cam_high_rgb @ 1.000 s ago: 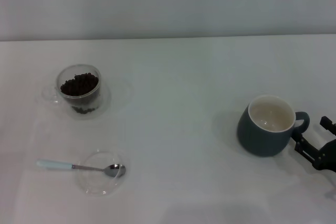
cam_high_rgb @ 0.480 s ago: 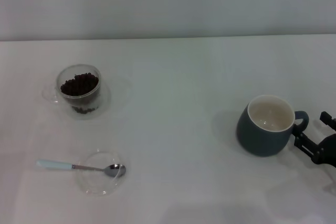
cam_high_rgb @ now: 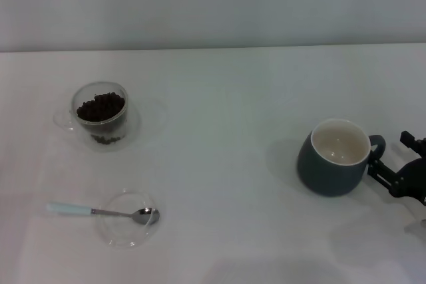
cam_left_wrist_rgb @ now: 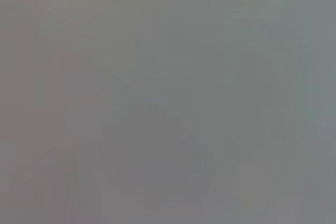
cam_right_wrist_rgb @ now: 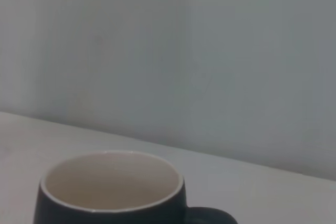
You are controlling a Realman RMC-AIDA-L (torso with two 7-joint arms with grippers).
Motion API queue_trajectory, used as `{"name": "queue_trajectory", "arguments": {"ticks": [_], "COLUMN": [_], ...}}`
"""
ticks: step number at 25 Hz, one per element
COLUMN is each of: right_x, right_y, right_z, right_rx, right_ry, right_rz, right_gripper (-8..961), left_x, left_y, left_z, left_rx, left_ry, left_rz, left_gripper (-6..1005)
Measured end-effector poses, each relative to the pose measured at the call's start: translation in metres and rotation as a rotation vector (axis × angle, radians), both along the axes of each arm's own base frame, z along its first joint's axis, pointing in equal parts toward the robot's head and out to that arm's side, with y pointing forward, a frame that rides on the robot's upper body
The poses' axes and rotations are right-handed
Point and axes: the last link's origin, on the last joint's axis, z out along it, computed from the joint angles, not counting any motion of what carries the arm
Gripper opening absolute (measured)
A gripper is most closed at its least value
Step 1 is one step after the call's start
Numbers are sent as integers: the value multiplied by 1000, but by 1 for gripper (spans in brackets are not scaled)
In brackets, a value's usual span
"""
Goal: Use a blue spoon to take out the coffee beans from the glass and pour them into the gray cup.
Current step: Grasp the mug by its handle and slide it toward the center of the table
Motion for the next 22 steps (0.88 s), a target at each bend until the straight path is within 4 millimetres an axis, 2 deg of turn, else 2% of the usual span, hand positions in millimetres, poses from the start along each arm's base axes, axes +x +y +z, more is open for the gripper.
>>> {"name": "queue_trajectory", "arguments": {"ticks": [18,22], "right_x": [-3,-3], "right_y": [12,12], "right_z": [-1,-3], "right_rx": [-13,-19], "right_ry": [-15,-17], "right_rz": [2,2], "right_gripper": [675,516], "left_x": [1,2], "left_y": [2,4], "left_z": [1,1], "left_rx": [6,5], "left_ry": [4,5], "left_rz": [-4,-8], "left_gripper": [875,875]}}
